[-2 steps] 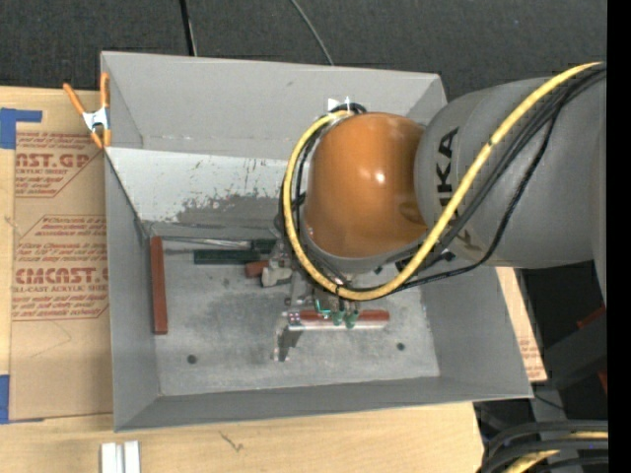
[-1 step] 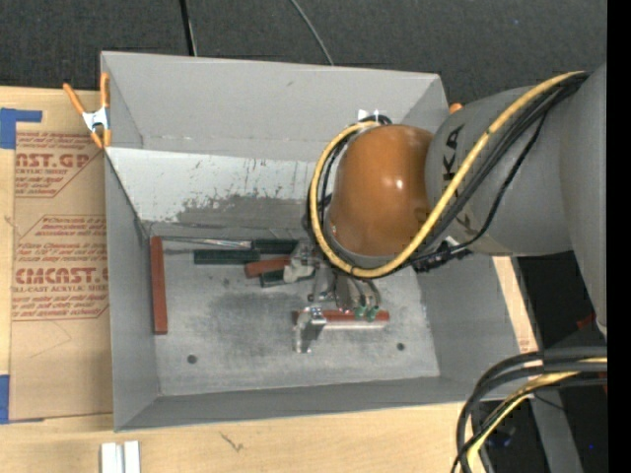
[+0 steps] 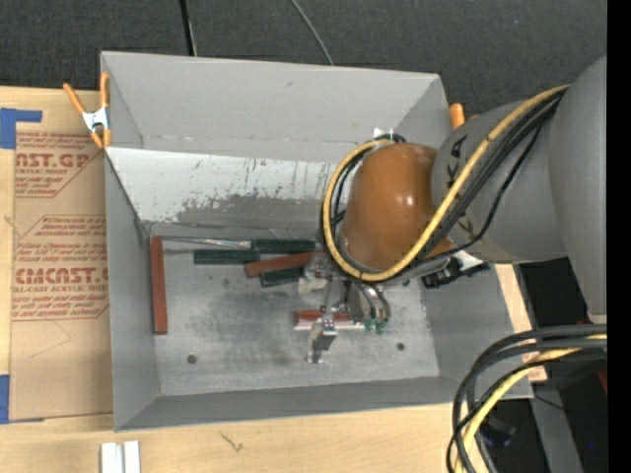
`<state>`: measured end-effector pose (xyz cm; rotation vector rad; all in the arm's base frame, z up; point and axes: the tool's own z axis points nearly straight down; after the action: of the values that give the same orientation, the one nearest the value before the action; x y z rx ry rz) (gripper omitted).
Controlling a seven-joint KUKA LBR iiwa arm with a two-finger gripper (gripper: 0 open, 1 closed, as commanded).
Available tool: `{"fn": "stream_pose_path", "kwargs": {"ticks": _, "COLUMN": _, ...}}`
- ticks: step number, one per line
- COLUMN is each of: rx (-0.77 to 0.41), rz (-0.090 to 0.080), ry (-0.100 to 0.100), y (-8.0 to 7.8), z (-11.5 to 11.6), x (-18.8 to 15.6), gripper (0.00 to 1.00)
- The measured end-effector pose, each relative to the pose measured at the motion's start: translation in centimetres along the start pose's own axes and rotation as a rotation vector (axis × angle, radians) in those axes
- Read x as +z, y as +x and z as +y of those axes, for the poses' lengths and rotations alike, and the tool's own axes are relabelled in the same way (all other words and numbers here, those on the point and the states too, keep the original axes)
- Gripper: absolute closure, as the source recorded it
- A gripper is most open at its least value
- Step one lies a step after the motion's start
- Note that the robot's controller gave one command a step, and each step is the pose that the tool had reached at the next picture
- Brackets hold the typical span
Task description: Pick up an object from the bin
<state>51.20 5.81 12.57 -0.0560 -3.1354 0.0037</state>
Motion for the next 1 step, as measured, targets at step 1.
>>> {"fn": "stream_pose_path", "kwargs": {"ticks": 1, "rx": -0.33, "rz": -0.01, "ry": -0.004, "y": -2.12, "z": -1.75, "x": 4.87, "gripper": 1.0}}
